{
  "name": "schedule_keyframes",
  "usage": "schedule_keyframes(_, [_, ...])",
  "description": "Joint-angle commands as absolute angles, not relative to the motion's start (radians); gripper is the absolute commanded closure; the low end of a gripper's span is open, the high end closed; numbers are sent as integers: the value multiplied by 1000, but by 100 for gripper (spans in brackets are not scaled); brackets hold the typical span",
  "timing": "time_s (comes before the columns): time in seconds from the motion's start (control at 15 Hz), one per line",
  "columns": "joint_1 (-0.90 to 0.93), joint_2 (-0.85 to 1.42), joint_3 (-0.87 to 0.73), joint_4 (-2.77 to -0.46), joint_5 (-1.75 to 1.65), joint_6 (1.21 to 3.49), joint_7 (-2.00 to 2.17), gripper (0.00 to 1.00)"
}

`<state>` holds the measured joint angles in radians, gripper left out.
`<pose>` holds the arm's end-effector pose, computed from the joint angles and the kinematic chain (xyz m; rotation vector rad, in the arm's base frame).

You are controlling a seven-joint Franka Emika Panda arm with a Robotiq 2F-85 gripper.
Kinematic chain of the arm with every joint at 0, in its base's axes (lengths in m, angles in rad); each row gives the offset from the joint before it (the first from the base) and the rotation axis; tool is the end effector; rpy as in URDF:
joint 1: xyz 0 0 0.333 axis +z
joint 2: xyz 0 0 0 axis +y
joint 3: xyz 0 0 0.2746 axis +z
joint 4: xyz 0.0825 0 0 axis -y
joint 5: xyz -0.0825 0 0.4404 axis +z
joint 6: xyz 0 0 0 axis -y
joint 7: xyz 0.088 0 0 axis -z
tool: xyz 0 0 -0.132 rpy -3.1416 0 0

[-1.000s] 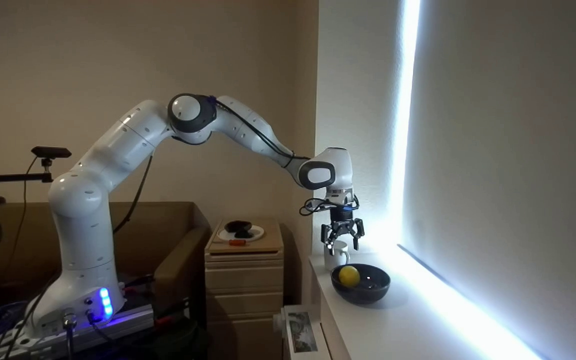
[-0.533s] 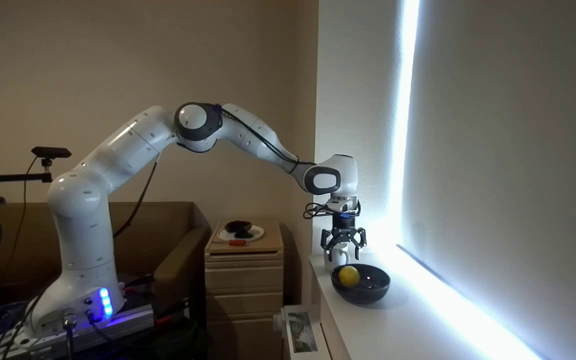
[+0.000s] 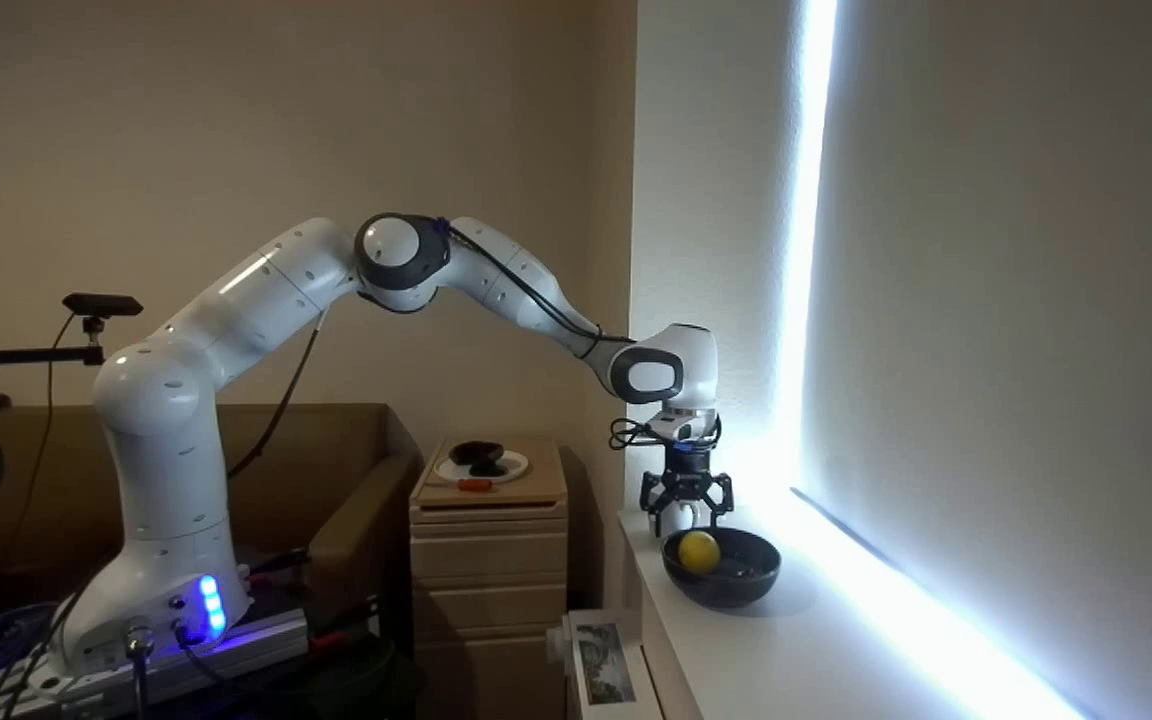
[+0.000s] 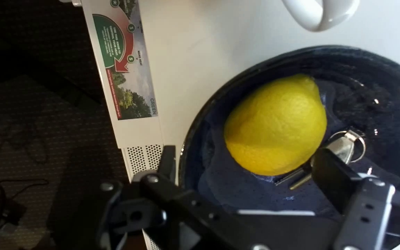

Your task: Remove the lemon from the bowl and place it on the nightstand

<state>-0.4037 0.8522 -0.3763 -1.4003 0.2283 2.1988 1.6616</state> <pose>0.5619 -0.4904 0.1340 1.0267 -2.8796 0.0729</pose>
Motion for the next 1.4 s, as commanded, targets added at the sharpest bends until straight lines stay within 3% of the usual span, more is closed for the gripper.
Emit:
schedule_keyframes(0.0, [-442, 874, -346, -1354, 270, 2183, 1714, 0])
schedule_keyframes(1.33, [-529, 1016, -296, -1138, 305, 2076, 1928, 0])
